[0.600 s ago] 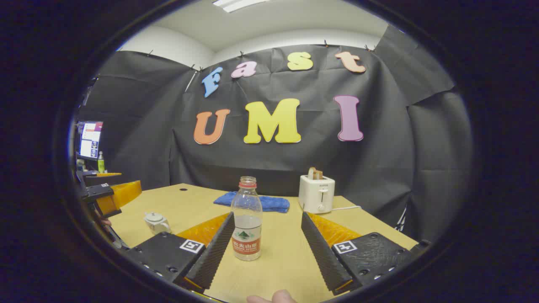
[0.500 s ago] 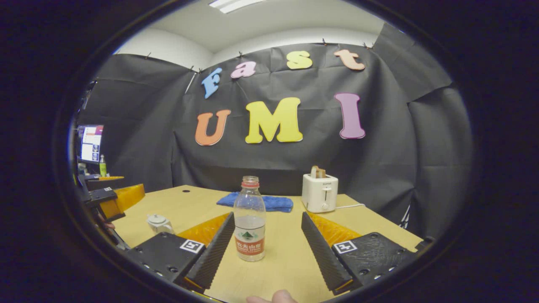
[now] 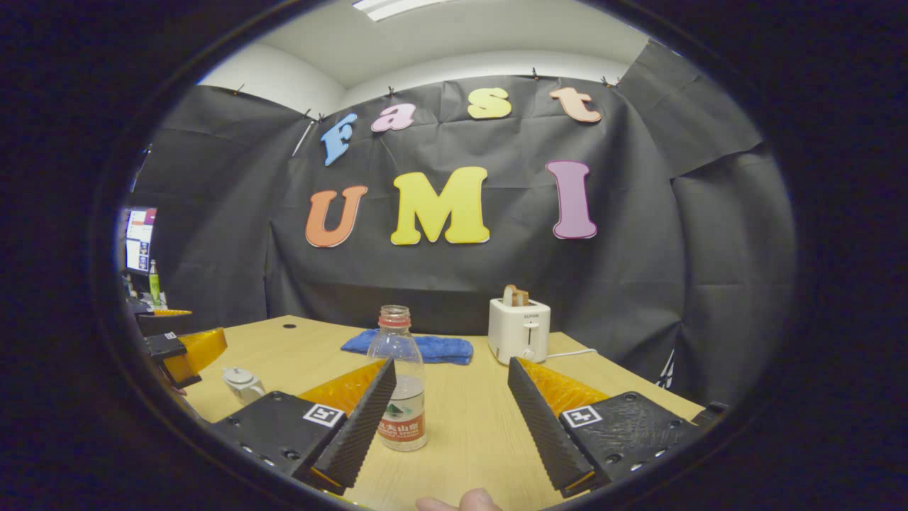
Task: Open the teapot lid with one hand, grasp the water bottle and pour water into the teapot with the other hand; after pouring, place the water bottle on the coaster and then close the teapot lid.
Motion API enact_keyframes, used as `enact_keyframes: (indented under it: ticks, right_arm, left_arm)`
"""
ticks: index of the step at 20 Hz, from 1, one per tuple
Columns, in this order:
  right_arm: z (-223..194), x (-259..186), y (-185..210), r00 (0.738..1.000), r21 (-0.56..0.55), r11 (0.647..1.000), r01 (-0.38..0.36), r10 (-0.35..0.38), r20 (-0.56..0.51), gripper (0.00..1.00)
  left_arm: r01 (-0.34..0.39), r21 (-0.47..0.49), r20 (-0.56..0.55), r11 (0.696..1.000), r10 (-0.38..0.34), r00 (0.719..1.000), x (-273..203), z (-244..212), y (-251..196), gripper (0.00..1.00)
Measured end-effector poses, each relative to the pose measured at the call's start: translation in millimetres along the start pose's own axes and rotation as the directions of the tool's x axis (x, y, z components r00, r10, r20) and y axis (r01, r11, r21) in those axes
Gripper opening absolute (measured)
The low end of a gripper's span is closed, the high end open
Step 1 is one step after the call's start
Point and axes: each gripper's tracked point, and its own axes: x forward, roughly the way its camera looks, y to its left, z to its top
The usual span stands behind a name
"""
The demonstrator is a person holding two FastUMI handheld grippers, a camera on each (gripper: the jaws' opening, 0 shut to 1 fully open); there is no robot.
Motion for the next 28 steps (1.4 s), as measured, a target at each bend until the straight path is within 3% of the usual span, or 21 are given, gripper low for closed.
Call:
enact_keyframes:
  ticks: [6, 17, 19, 24, 25, 26, 28]
  right_arm:
    - [5.3, 3.8, 14.4, 0.999, -0.040, 0.998, -0.043, 0.043, -0.010, 0.97]
    - [-6.2, 17.1, 1.5, 0.998, 0.005, 1.000, -0.031, 0.031, -0.046, 0.95]
    - [-10.4, 17.6, -7.0, 0.998, 0.012, 1.000, -0.017, 0.018, -0.058, 0.95]
    - [-16.5, 19.4, -18.4, 0.998, 0.026, 1.000, 0.012, -0.010, -0.064, 0.95]
    - [-16.6, 20.4, -20.0, 0.998, 0.021, 1.000, 0.019, -0.018, -0.062, 0.95]
    - [-16.9, 21.4, -20.6, 0.998, 0.017, 1.000, 0.023, -0.022, -0.061, 0.95]
    - [-20.0, 22.0, -19.3, 0.997, 0.006, 1.000, 0.021, -0.021, -0.068, 0.95]
  left_arm:
    - [-0.023, -0.005, -0.021, 1.000, 0.023, 1.000, 1.8, -9.4, 11.3, 0.99]
    - [-0.007, -0.002, -0.144, 1.000, 0.006, 0.990, 27.1, -43.1, 14.4, 0.98]
    - [0.000, 0.001, -0.185, 1.000, 0.000, 0.983, 35.4, -51.8, 13.1, 0.94]
    - [0.012, -0.014, -0.281, 1.000, -0.015, 0.960, 46.0, -74.2, 16.6, 0.70]
    - [0.014, -0.017, -0.294, 1.000, -0.018, 0.956, 47.2, -77.4, 17.1, 0.72]
    - [0.014, -0.018, -0.305, 1.000, -0.019, 0.952, 47.8, -80.4, 18.4, 0.61]
    - [0.011, -0.010, -0.314, 1.000, -0.013, 0.949, 47.6, -81.9, 20.9, 0.53]
